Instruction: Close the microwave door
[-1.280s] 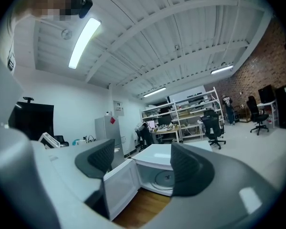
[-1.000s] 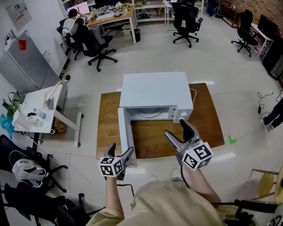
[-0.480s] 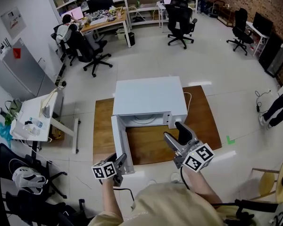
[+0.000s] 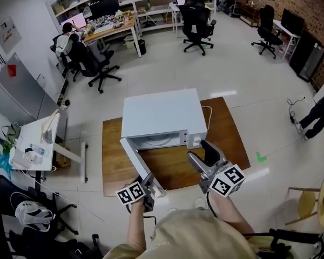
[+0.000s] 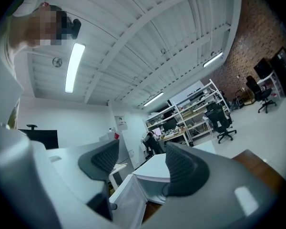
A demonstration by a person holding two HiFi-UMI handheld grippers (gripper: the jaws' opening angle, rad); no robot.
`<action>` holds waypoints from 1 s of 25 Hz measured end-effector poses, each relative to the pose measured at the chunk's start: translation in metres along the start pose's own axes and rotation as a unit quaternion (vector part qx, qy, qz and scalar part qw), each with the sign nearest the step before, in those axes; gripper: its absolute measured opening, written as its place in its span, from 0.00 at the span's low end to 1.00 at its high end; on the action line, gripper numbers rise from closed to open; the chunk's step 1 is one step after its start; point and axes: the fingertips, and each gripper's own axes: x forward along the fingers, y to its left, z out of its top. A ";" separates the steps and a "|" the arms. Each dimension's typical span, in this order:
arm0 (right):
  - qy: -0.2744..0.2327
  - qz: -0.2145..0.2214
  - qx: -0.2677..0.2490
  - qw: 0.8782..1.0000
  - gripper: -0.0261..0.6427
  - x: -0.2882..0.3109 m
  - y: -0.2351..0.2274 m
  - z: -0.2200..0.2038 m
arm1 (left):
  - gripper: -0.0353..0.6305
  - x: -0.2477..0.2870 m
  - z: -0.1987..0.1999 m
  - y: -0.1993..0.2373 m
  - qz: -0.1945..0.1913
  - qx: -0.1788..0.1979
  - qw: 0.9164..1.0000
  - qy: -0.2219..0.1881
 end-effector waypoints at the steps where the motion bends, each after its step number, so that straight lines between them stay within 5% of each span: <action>1: -0.005 -0.006 -0.003 1.000 0.48 -0.001 -0.001 0.003 | 0.53 0.003 0.001 -0.001 0.011 -0.004 1.000 0.006; 12: -0.034 -0.088 -0.024 0.995 0.48 -0.036 -0.028 0.034 | 0.71 0.062 0.023 -0.018 0.024 -0.042 0.998 -0.041; 21: -0.041 -0.114 -0.023 0.992 0.48 -0.051 -0.037 0.052 | 0.73 0.092 0.040 -0.026 0.071 -0.097 0.984 -0.132; 25: -0.040 -0.118 -0.028 0.992 0.48 -0.053 -0.038 0.060 | 0.81 0.112 0.047 -0.023 0.054 -0.119 0.980 -0.152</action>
